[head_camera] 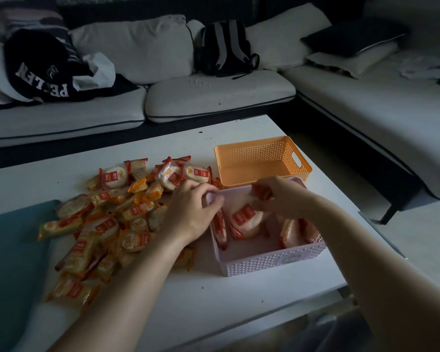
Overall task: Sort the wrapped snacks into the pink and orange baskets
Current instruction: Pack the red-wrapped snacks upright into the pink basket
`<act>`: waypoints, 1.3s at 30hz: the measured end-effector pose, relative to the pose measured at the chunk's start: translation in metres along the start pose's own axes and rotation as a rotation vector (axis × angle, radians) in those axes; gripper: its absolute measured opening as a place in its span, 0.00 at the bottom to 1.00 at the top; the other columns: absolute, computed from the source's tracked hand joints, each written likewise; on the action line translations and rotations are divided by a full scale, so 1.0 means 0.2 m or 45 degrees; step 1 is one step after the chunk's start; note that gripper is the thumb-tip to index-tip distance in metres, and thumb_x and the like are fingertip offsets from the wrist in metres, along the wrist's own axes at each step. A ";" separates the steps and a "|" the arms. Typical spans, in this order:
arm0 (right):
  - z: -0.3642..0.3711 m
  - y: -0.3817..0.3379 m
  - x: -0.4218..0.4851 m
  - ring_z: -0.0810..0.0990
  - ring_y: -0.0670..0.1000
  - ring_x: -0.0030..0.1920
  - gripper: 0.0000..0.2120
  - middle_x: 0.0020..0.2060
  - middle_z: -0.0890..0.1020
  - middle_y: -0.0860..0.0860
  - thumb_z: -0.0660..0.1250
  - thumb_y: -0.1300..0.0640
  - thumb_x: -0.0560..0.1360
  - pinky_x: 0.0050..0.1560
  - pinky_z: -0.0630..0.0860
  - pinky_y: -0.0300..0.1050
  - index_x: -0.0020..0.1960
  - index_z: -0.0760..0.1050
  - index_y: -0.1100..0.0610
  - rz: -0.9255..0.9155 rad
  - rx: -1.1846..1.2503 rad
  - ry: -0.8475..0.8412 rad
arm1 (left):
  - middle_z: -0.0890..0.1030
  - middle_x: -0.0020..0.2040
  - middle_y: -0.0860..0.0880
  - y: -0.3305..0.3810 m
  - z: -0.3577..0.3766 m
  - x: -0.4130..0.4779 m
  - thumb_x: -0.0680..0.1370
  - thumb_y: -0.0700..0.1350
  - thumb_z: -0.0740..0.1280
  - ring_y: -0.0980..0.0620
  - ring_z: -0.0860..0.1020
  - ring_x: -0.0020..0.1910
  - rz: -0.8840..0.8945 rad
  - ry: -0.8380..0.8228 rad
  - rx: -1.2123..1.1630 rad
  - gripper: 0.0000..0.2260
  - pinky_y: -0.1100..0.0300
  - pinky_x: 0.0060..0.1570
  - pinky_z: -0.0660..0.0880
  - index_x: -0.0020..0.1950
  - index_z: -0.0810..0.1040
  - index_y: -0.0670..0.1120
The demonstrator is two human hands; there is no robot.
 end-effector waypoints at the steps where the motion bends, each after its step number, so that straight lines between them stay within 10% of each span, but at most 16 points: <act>1: -0.02 0.01 0.00 0.81 0.48 0.39 0.06 0.39 0.82 0.47 0.72 0.55 0.77 0.36 0.77 0.40 0.44 0.76 0.53 0.034 0.229 0.045 | 0.79 0.56 0.54 0.04 -0.02 -0.01 0.77 0.67 0.63 0.55 0.77 0.59 0.047 0.028 -0.152 0.24 0.51 0.58 0.78 0.63 0.80 0.52; 5: 0.16 0.01 0.04 0.85 0.54 0.46 0.05 0.43 0.85 0.55 0.68 0.61 0.80 0.50 0.84 0.50 0.46 0.80 0.60 0.167 0.730 -0.047 | 0.83 0.46 0.56 0.10 0.00 -0.03 0.78 0.55 0.72 0.60 0.82 0.44 -0.066 0.053 -0.466 0.12 0.56 0.46 0.82 0.56 0.76 0.51; 10: 0.25 0.08 0.09 0.84 0.54 0.54 0.14 0.56 0.84 0.54 0.65 0.59 0.80 0.55 0.82 0.49 0.64 0.79 0.56 0.162 -0.170 -0.069 | 0.80 0.54 0.51 0.02 0.02 -0.01 0.77 0.49 0.73 0.50 0.80 0.49 -0.264 0.041 -0.101 0.19 0.56 0.42 0.78 0.65 0.72 0.50; 15: 0.44 0.08 0.08 0.69 0.57 0.72 0.34 0.71 0.73 0.49 0.65 0.32 0.72 0.69 0.70 0.57 0.73 0.69 0.48 0.115 -0.649 -0.154 | 0.80 0.55 0.48 0.05 0.01 0.01 0.76 0.50 0.73 0.45 0.80 0.51 -0.362 0.005 0.296 0.19 0.52 0.45 0.79 0.63 0.71 0.48; 22: 0.33 0.18 0.07 0.72 0.57 0.67 0.45 0.68 0.74 0.53 0.75 0.31 0.62 0.65 0.75 0.57 0.73 0.69 0.50 0.258 -0.611 -0.184 | 0.80 0.58 0.45 0.18 0.07 0.05 0.77 0.51 0.71 0.44 0.81 0.55 -0.290 -0.063 0.697 0.20 0.53 0.44 0.74 0.65 0.70 0.45; 28: 0.20 0.10 -0.01 0.83 0.48 0.47 0.21 0.51 0.85 0.50 0.78 0.51 0.71 0.48 0.83 0.41 0.60 0.78 0.55 0.168 -0.064 -0.179 | 0.75 0.66 0.41 0.18 0.12 0.07 0.79 0.51 0.69 0.42 0.78 0.61 -0.347 -0.072 0.762 0.22 0.53 0.46 0.72 0.69 0.70 0.44; 39: 0.33 -0.09 0.03 0.81 0.53 0.55 0.24 0.60 0.82 0.53 0.72 0.53 0.76 0.57 0.79 0.48 0.70 0.73 0.53 0.054 -0.116 -0.211 | 0.71 0.58 0.52 0.12 0.22 0.02 0.77 0.57 0.69 0.49 0.71 0.60 0.051 -0.149 0.244 0.15 0.51 0.56 0.74 0.63 0.79 0.58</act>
Point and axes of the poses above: each hand's wrist, its own x-axis towards the middle knuckle, its own z-axis out of the palm, y = z × x, the point moved 10 cm from there along x, towards the middle knuckle
